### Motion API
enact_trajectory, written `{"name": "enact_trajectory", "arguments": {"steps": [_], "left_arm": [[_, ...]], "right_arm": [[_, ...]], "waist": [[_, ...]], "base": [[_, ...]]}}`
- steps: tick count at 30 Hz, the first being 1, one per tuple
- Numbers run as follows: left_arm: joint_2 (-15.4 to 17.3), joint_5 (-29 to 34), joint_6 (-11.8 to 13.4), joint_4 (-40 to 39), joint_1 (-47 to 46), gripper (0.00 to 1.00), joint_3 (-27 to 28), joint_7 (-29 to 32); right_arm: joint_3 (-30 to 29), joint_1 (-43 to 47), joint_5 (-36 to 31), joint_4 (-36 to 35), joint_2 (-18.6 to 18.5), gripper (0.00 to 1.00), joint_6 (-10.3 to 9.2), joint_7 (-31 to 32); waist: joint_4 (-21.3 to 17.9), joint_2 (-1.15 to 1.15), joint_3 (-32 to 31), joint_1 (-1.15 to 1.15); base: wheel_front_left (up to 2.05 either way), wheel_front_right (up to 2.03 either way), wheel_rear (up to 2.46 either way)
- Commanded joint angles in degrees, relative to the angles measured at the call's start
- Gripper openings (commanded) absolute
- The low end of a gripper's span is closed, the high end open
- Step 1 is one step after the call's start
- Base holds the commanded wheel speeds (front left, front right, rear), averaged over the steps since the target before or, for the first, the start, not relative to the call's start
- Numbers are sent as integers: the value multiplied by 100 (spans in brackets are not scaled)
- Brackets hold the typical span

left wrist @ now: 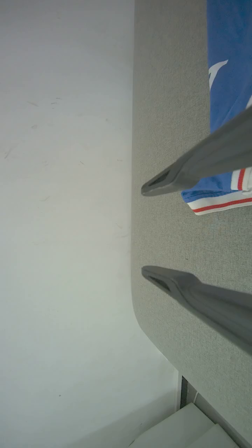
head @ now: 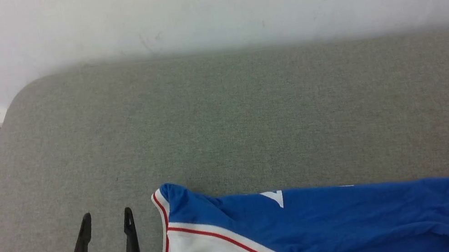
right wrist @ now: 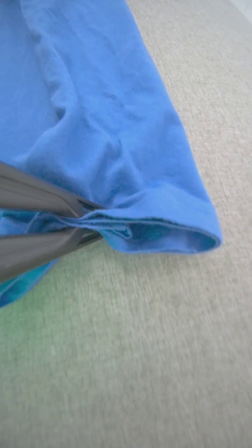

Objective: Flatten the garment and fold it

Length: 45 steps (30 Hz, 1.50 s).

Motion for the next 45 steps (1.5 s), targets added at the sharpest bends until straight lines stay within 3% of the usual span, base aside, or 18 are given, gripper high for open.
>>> {"name": "enact_trajectory", "arguments": {"steps": [1,9,13,17,24,34,39,45], "left_arm": [[-32,50,-46,-18,-18,100,23,-27],[-81,30,-117,-2,-2,100,96,-27],[-101,2,-144,19,0,100,120,-27],[-118,-3,-164,44,21,100,129,-27],[-134,15,-196,80,55,100,57,-27],[-145,54,-221,52,116,100,-31,-27],[-148,84,-228,84,96,100,-120,-27],[-152,100,-231,118,-23,100,-244,-27]], "right_arm": [[-85,46,-64,37,-57,0,-6,-32],[-1041,-123,-618,180,-556,0,-6,-153],[-1062,-140,-725,156,-641,0,-6,-77],[-703,-7,-494,-141,-595,0,-6,193],[80,488,-3,-1373,-506,0,-6,751],[1421,832,530,-2545,-304,0,-6,1643],[2056,488,1028,-2699,-8,0,-6,1804],[2682,-60,1264,-2217,242,0,-6,1712]], "waist": [[-30,0,-38,0],[-110,0,-67,0],[-136,0,-76,0],[-158,0,-132,0],[-90,0,-256,0],[225,0,-439,0],[467,0,-433,0],[814,0,-368,0]], "base": [[0,0,0],[0,0,0],[0,0,0],[0,0,0],[0,0,0],[0,0,0],[0,0,0],[0,0,0]]}}
